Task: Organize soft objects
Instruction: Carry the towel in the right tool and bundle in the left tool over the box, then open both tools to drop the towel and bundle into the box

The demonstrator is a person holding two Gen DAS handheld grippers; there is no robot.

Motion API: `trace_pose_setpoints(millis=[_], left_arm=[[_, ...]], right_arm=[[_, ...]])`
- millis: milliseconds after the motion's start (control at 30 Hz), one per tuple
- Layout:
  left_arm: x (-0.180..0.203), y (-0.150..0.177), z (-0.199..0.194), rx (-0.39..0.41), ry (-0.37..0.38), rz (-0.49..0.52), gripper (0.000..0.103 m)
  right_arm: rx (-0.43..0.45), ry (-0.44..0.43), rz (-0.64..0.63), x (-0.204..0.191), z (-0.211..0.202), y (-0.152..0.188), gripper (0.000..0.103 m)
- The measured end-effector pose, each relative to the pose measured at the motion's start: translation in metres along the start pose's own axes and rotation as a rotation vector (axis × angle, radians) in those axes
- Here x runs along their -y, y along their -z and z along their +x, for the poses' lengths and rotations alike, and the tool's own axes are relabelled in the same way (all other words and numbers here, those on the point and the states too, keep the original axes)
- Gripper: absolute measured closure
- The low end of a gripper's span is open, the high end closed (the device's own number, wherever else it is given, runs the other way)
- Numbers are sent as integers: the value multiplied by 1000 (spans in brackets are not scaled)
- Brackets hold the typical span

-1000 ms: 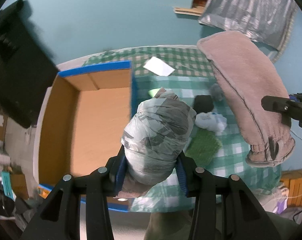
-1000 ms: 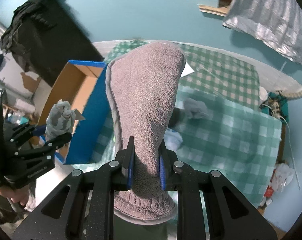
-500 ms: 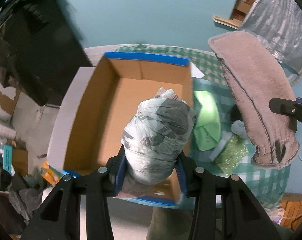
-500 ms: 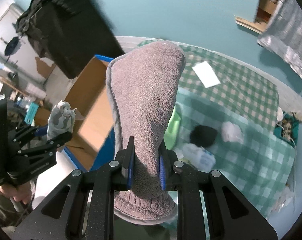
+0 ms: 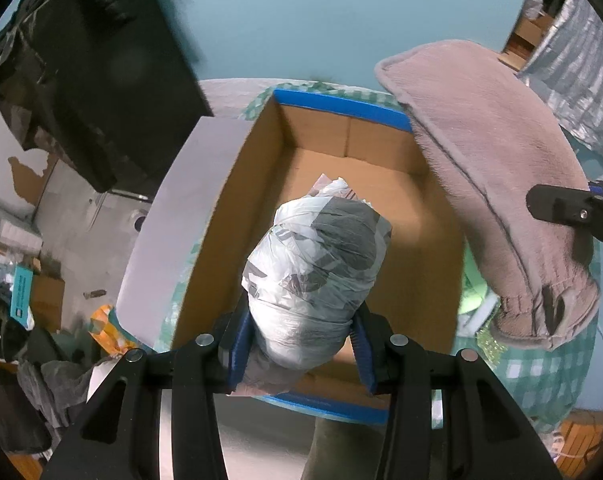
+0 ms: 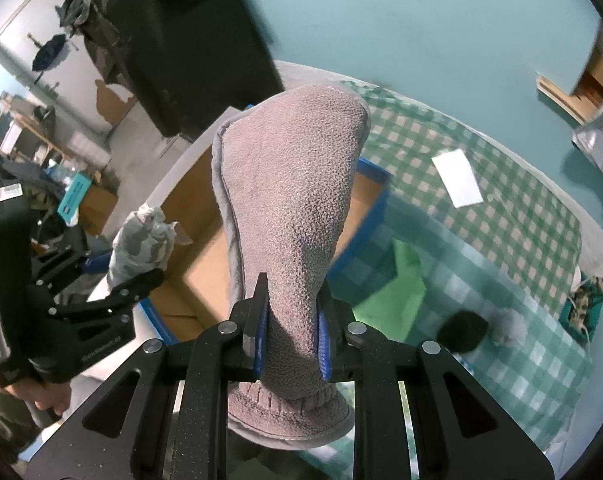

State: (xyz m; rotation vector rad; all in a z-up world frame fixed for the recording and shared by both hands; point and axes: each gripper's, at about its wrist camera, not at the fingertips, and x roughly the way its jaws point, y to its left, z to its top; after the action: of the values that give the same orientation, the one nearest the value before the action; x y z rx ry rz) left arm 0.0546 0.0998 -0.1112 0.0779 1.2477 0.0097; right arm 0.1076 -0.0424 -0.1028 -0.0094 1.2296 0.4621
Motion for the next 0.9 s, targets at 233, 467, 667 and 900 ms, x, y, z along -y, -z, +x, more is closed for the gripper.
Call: trace_pose_setpoints(millis=[233, 467, 667, 900], left_arm=[[-18, -6, 15, -20, -21, -36, 58], [-29, -10, 25, -40, -33, -59, 58], [-32, -8, 33, -62, -39, -74, 55], [-34, -4, 37, -77, -50, -84, 40]], right_arm=[[-30, -17, -17, -22, 31, -22, 84], [-71, -24, -5, -34, 60, -34, 84], [-107, -19, 18, -38, 83, -38, 84], [-67, -3, 43, -40, 86, -43, 62]])
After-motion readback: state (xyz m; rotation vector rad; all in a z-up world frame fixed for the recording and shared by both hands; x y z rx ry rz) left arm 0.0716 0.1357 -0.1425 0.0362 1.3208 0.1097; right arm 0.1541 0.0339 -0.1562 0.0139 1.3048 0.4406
